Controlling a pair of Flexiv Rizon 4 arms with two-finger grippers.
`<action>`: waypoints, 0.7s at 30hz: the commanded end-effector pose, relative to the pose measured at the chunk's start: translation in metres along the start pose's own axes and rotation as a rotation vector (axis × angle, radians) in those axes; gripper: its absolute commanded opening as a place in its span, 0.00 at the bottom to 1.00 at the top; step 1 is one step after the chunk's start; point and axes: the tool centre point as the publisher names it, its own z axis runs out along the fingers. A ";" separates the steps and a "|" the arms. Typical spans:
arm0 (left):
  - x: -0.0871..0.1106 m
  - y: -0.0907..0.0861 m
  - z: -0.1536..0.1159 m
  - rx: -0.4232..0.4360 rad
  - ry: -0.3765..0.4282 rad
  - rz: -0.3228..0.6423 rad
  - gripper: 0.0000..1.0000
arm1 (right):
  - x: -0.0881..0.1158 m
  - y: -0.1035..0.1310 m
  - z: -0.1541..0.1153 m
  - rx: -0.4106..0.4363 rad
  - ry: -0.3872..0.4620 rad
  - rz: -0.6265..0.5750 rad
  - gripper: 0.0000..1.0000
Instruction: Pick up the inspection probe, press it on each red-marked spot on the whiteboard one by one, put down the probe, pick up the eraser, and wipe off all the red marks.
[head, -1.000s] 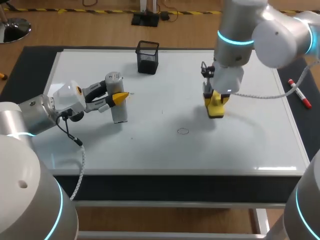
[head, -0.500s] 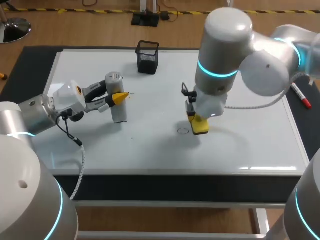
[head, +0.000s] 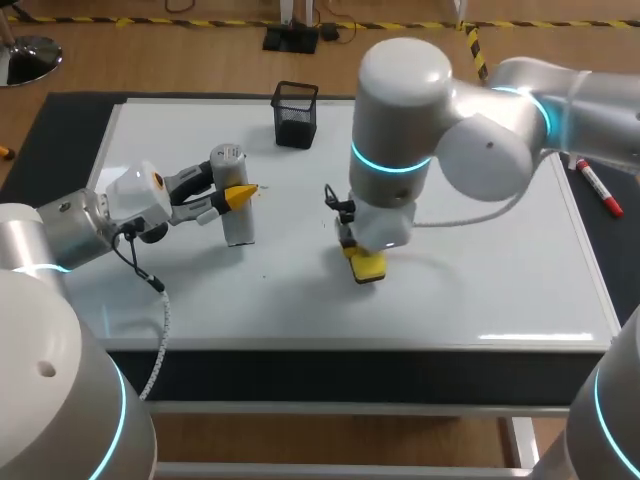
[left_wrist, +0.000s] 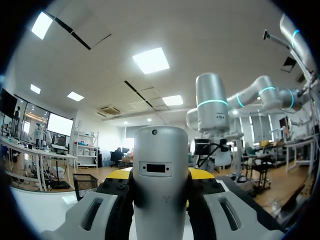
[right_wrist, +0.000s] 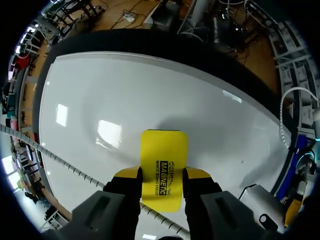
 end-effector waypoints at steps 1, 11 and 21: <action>0.000 0.001 0.000 0.005 -0.002 0.003 0.00 | -0.011 -0.010 0.012 -0.023 0.037 0.001 0.00; 0.000 0.001 0.000 0.005 -0.002 0.003 0.00 | -0.011 -0.014 0.023 -0.041 0.051 0.005 0.00; 0.000 0.001 0.000 0.005 -0.002 0.003 0.00 | 0.008 -0.016 0.032 -0.050 0.062 0.036 0.00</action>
